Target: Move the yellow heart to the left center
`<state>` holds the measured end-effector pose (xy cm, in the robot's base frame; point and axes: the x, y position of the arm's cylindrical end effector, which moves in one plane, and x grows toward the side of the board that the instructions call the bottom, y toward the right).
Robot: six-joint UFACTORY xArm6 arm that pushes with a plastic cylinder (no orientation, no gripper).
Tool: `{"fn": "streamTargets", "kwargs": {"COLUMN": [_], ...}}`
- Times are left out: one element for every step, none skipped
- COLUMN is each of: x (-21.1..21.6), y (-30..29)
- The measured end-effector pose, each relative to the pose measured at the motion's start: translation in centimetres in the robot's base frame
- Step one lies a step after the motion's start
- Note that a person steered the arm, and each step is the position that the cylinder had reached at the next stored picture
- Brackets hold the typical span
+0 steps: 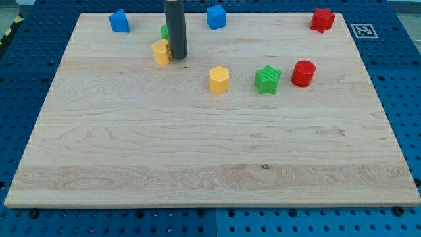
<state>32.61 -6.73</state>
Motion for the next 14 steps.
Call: {"fn": "streamTargets", "kwargs": {"x": [0.0, 0.0, 0.0, 0.0, -0.3, -2.2, -2.6, -2.8, -2.8, -2.8, -2.8, -2.0, -0.4, 1.2], "y": [-0.4, -3.3, -7.0, -8.1, -8.1, -8.9, -9.1, -10.6, -12.9, -13.6, -13.7, -13.7, -13.7, -13.7]}}
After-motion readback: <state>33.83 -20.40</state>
